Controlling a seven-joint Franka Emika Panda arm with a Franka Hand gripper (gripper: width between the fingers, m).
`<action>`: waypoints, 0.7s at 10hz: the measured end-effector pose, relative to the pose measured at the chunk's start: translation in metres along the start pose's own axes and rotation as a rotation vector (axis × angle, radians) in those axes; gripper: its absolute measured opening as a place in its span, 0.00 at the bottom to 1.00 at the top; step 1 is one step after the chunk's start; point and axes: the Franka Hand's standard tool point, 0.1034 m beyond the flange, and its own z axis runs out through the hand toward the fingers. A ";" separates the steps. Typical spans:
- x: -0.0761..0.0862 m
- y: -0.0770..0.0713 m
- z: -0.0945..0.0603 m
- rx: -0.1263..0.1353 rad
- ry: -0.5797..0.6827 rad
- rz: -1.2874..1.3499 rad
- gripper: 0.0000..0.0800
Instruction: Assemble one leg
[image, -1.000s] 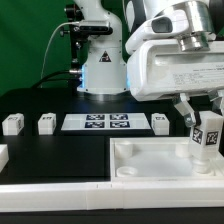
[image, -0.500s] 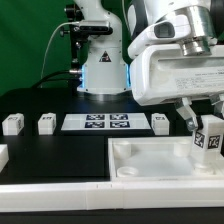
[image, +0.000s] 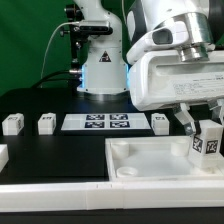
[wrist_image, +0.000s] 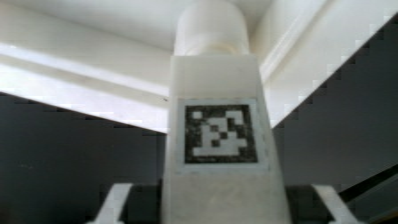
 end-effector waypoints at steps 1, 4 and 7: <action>0.001 0.000 0.001 -0.006 0.023 0.001 0.37; 0.003 0.000 -0.001 -0.007 0.026 0.000 0.37; 0.010 0.006 -0.007 -0.014 0.034 0.000 0.75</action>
Offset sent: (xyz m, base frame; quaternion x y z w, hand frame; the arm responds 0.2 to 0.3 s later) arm -0.0002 -0.0007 0.0094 -0.0105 -0.0115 -0.0026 0.9999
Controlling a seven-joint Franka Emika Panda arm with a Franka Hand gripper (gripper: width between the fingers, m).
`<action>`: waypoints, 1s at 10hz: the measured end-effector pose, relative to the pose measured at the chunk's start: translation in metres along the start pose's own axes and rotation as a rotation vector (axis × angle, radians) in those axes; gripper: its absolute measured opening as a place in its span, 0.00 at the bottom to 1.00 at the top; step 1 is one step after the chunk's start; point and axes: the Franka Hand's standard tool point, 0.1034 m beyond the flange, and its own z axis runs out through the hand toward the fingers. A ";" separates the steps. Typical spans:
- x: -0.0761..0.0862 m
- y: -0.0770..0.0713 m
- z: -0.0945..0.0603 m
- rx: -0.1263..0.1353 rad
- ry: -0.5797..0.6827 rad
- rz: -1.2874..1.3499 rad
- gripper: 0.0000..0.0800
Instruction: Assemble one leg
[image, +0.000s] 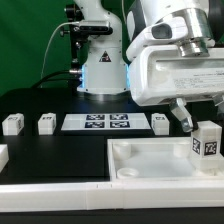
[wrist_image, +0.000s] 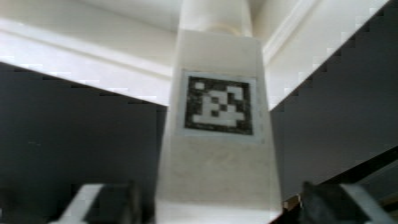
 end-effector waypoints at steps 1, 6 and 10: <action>0.002 0.001 -0.001 -0.001 0.003 0.000 0.79; 0.003 0.002 -0.004 -0.004 0.006 0.000 0.81; 0.002 -0.002 -0.002 0.014 -0.042 -0.004 0.81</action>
Offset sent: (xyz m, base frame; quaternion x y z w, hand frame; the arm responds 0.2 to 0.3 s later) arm 0.0000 0.0000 0.0000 0.0000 0.0000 0.0000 1.0000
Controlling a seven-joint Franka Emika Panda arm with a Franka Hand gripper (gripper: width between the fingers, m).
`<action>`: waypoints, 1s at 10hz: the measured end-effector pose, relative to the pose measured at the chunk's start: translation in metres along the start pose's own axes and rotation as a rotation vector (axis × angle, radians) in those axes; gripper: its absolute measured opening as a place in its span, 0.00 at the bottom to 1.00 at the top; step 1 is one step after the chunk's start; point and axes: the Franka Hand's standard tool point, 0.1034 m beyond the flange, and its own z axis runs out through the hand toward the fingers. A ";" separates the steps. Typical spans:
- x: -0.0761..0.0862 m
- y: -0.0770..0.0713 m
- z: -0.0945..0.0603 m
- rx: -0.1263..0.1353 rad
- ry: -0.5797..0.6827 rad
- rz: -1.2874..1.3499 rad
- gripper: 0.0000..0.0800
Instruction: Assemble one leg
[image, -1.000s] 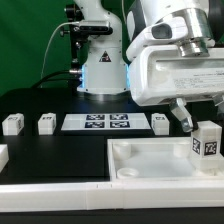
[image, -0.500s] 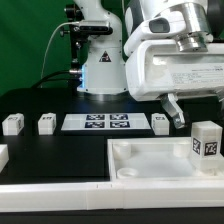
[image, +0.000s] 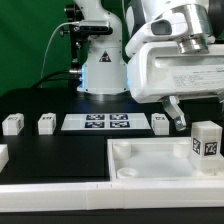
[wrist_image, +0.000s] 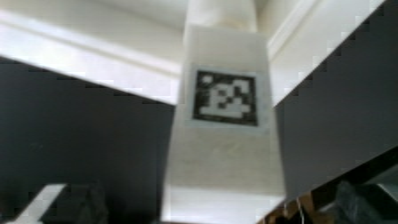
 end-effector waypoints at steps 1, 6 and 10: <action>0.001 0.001 0.000 -0.002 0.004 0.001 0.81; -0.010 -0.005 0.000 0.119 -0.507 0.026 0.81; -0.006 -0.004 0.003 0.143 -0.592 0.025 0.81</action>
Offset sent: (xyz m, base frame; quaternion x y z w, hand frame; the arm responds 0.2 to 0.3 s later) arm 0.0104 -0.0147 -0.0046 -0.0229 -0.1819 0.0066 0.9830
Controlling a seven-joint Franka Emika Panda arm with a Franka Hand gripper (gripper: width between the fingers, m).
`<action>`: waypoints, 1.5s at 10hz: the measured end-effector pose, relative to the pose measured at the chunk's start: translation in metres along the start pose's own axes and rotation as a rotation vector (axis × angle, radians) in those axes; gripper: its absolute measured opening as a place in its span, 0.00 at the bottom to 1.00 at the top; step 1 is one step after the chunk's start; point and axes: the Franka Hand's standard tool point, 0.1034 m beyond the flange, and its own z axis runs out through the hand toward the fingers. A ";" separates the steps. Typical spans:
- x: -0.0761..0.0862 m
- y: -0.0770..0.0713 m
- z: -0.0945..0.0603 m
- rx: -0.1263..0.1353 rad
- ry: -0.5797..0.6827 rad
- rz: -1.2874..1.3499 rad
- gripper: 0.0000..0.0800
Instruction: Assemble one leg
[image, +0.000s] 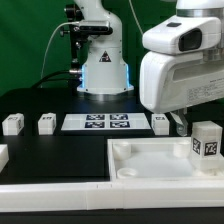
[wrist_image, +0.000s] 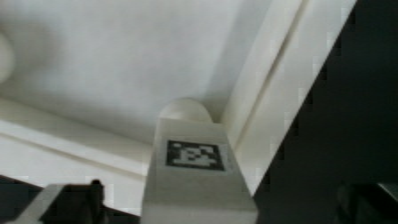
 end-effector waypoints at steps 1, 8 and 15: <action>0.000 0.000 0.000 0.000 0.000 0.000 0.81; 0.003 0.021 0.005 -0.007 -0.001 0.085 0.81; 0.011 0.006 0.005 -0.005 -0.007 0.104 0.81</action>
Offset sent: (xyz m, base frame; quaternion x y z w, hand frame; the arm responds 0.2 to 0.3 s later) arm 0.0259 -0.0307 -0.0059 -0.0084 -0.0023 0.0041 1.0000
